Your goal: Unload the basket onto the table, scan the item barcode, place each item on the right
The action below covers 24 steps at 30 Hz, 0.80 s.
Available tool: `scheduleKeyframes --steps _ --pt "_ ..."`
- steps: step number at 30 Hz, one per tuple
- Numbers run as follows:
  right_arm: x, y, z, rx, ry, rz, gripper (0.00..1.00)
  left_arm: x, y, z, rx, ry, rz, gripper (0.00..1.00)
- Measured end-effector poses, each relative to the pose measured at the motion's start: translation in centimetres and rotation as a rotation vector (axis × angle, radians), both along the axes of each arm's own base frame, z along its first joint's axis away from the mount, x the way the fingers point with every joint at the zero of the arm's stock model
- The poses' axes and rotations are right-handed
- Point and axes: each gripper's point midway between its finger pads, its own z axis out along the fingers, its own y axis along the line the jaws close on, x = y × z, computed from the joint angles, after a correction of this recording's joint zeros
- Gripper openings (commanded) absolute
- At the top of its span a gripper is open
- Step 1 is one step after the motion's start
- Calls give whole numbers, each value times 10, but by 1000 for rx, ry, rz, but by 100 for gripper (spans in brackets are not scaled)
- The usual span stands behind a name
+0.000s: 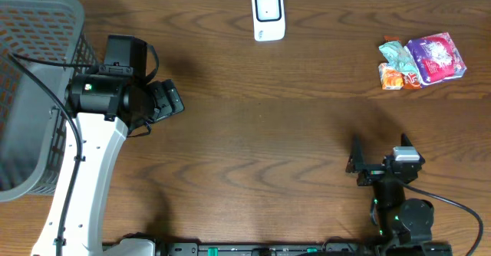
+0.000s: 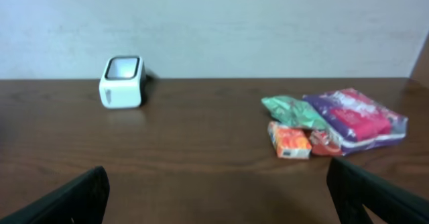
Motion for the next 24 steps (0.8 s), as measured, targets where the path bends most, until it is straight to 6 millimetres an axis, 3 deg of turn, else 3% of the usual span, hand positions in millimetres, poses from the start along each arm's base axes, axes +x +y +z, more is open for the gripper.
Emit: scheduleKeyframes --steps 7,24 --pt "5 -1 -18 3 4 1 99 0 0 0 0 0 0 95" --pt "5 -4 -21 3 15 -8 99 0 0 0 0 0 0 95"
